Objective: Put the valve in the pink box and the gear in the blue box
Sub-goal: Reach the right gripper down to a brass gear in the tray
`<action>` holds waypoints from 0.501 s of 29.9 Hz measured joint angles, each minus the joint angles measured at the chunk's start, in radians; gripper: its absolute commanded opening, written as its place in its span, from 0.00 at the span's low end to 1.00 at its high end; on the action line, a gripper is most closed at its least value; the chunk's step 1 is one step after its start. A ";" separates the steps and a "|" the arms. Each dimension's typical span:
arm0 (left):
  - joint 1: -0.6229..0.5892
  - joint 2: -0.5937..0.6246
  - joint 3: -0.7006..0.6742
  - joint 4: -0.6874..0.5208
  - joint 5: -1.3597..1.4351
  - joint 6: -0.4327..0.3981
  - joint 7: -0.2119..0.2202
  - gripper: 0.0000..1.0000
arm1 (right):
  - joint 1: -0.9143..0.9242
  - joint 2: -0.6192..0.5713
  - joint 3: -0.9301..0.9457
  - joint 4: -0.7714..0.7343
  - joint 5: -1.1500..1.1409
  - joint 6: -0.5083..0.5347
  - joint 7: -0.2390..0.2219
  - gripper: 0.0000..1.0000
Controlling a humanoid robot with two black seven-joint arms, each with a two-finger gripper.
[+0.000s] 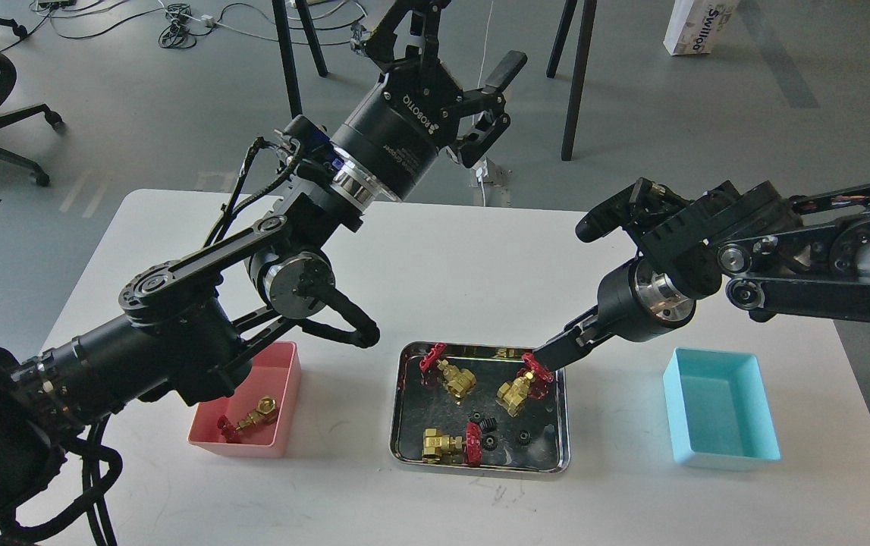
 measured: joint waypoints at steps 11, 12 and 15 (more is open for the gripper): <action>0.040 -0.003 0.000 -0.004 0.000 -0.002 0.000 0.94 | -0.061 0.105 -0.089 0.031 -0.035 0.000 -0.063 0.56; 0.040 -0.003 0.000 -0.004 0.000 -0.002 0.000 0.94 | -0.066 0.120 -0.091 0.023 -0.034 0.000 -0.068 0.56; 0.041 -0.004 0.001 -0.004 0.000 -0.001 0.000 0.94 | -0.086 0.160 -0.093 -0.005 -0.033 0.000 -0.072 0.56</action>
